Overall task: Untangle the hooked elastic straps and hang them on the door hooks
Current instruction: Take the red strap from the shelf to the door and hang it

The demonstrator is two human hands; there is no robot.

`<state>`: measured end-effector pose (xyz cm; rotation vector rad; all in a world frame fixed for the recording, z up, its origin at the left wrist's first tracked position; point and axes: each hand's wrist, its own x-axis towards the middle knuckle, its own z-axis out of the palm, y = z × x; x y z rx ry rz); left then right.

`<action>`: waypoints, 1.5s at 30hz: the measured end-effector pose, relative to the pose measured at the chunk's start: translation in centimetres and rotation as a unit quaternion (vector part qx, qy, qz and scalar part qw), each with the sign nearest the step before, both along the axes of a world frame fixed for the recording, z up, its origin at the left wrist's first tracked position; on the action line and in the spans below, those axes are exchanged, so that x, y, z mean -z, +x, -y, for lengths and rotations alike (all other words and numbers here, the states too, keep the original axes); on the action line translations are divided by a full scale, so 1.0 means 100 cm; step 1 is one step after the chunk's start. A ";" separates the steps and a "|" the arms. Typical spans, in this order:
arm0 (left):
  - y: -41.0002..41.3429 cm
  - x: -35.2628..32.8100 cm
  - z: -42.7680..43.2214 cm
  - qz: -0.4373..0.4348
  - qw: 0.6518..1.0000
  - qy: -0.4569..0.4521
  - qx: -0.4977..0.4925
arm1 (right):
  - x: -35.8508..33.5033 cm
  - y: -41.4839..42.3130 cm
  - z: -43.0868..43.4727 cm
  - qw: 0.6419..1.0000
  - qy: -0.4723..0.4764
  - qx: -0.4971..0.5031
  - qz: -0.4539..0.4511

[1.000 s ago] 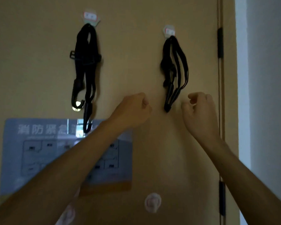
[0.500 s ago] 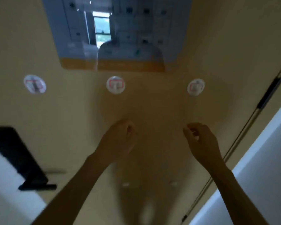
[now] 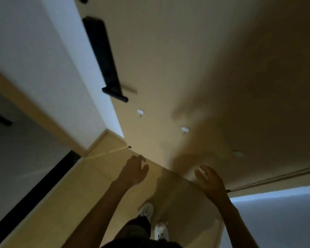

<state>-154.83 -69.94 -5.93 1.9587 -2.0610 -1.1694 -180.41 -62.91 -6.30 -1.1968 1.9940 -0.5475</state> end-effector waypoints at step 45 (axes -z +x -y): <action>0.317 0.046 -0.716 -0.048 0.559 0.049 -0.826 | 0.019 0.593 -0.338 0.552 0.026 -0.827 -0.099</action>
